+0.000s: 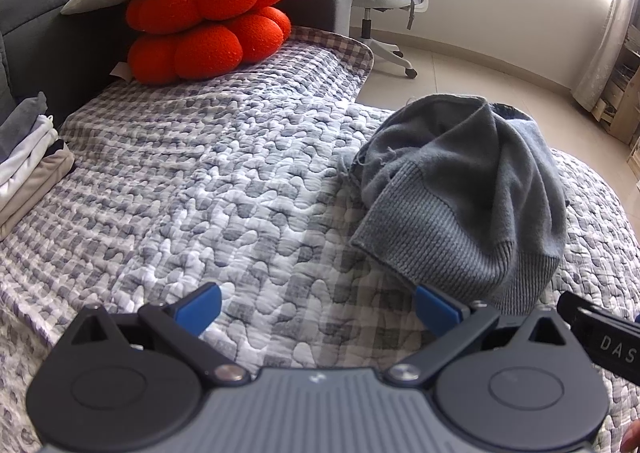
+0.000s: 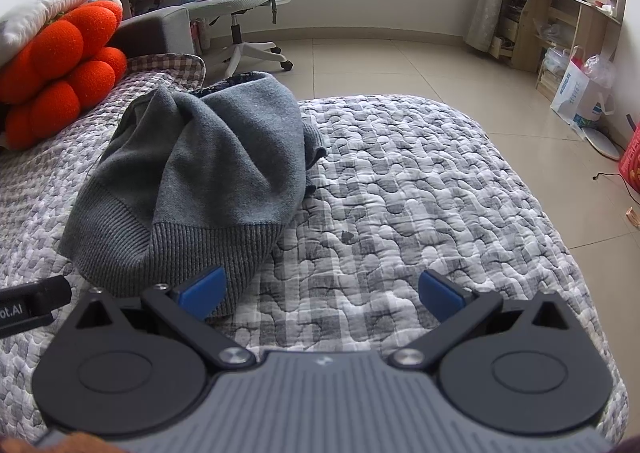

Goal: Fold clothes

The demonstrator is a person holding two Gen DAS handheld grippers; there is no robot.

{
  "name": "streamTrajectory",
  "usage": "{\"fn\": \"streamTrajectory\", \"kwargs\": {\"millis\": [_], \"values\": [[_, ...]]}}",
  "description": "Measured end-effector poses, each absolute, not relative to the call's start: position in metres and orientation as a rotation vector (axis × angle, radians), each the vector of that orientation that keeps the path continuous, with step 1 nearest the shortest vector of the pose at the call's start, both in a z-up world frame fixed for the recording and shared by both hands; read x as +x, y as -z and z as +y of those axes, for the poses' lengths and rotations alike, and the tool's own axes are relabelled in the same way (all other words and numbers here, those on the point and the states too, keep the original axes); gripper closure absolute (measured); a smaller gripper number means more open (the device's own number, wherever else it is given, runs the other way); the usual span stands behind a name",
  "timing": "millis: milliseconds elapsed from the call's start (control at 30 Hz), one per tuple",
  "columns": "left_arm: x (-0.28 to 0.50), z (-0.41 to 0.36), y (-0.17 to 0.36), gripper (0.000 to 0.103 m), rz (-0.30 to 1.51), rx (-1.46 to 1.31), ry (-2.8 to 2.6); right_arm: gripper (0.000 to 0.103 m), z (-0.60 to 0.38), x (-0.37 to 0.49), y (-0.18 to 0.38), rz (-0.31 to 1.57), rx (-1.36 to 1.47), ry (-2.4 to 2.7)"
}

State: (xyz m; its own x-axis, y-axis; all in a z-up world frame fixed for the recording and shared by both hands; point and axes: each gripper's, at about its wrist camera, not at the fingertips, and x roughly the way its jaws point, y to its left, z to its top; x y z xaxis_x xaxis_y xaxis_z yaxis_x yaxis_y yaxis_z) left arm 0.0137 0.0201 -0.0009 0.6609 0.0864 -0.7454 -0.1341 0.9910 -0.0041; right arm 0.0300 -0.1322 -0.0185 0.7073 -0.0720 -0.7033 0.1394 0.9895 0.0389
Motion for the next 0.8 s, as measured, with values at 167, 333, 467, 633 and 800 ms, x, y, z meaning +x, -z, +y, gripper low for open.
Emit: {"fn": "streamTrajectory", "kwargs": {"millis": [167, 333, 467, 633, 800], "values": [[0.014, 0.020, 0.001, 0.000, 0.840, -0.060, -0.127, 0.000, -0.131, 0.030, 0.019, 0.778, 0.090, 0.116], [0.015, 0.021, 0.002, 0.000, 0.840, -0.056, -0.134, 0.000, -0.130, 0.031, 0.019, 0.784, 0.087, 0.111], [0.018, 0.021, 0.003, 0.000, 0.844, -0.053, -0.136, 0.000, -0.130, 0.034, 0.020, 0.794, 0.090, 0.105], [0.025, 0.024, 0.006, 0.000, 0.844, -0.036, -0.139, 0.000, -0.130, 0.042, 0.025, 0.822, 0.096, 0.083], [0.038, 0.031, 0.009, 0.000, 0.830, -0.071, -0.129, 0.000, -0.129, 0.054, 0.029, 0.828, 0.082, 0.042]]}}
